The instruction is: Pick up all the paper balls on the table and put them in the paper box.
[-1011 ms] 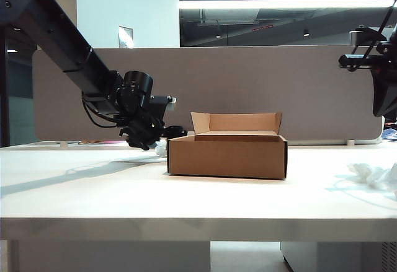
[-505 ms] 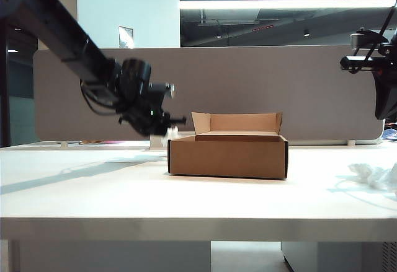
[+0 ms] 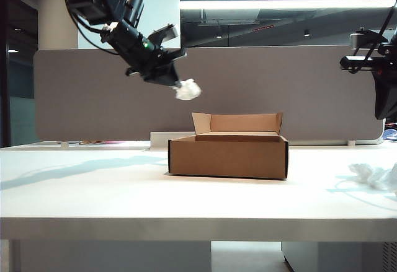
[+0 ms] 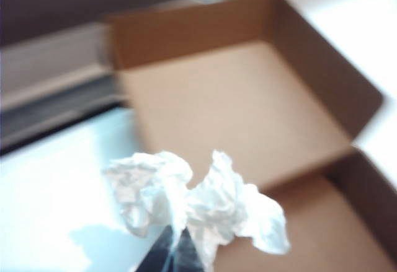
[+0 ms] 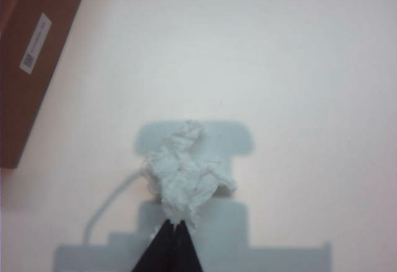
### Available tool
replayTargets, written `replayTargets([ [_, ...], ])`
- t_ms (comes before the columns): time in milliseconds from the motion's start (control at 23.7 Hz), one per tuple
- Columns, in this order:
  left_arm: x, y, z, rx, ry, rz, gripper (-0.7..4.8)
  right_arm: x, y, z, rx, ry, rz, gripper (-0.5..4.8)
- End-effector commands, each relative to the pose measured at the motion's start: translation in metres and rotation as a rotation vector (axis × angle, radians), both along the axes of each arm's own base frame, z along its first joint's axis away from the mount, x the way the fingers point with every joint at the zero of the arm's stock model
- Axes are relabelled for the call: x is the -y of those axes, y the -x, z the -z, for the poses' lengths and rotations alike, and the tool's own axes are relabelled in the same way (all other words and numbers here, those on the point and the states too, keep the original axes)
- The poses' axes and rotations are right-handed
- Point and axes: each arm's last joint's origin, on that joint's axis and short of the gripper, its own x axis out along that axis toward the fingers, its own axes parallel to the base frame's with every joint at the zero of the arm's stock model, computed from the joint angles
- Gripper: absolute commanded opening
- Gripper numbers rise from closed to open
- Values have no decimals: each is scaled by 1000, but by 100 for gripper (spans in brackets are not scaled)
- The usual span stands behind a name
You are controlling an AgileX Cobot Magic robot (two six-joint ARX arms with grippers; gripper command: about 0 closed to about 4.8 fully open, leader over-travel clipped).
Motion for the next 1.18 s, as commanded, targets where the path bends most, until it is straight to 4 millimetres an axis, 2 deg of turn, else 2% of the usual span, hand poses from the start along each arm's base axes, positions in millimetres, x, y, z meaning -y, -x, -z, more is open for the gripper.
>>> replayTargets([
  [42,23,14,8,-112,5,117,-6,0,3,0,-33,1,-2,-1],
  [337,64,34,15,-143,-68,166,-5,2,18,10,-219,21,4,0],
  [379,72,39,17,-152,-83,173,-5,2,20,11,-247,22,4,25],
  [421,78,41,20,-162,-96,175,-3,2,22,11,-265,24,4,68],
  [463,81,43,23,-175,-113,167,29,2,24,12,-292,26,3,143],
  [505,89,46,30,-188,-127,175,127,2,27,14,-327,28,3,241],
  [547,91,45,35,-198,-136,173,190,3,30,15,-356,30,3,325],
  [632,95,46,42,-216,-143,181,197,3,32,16,-377,31,3,379],
  [800,95,45,48,-238,-155,179,205,3,31,16,-370,31,3,391],
  [842,95,45,48,-237,-155,179,220,2,30,16,-359,30,3,391],
  [1011,94,47,44,-244,-155,182,221,2,23,16,-305,27,3,389],
  [1179,93,49,42,-255,-160,182,220,2,20,21,-323,28,3,387],
])
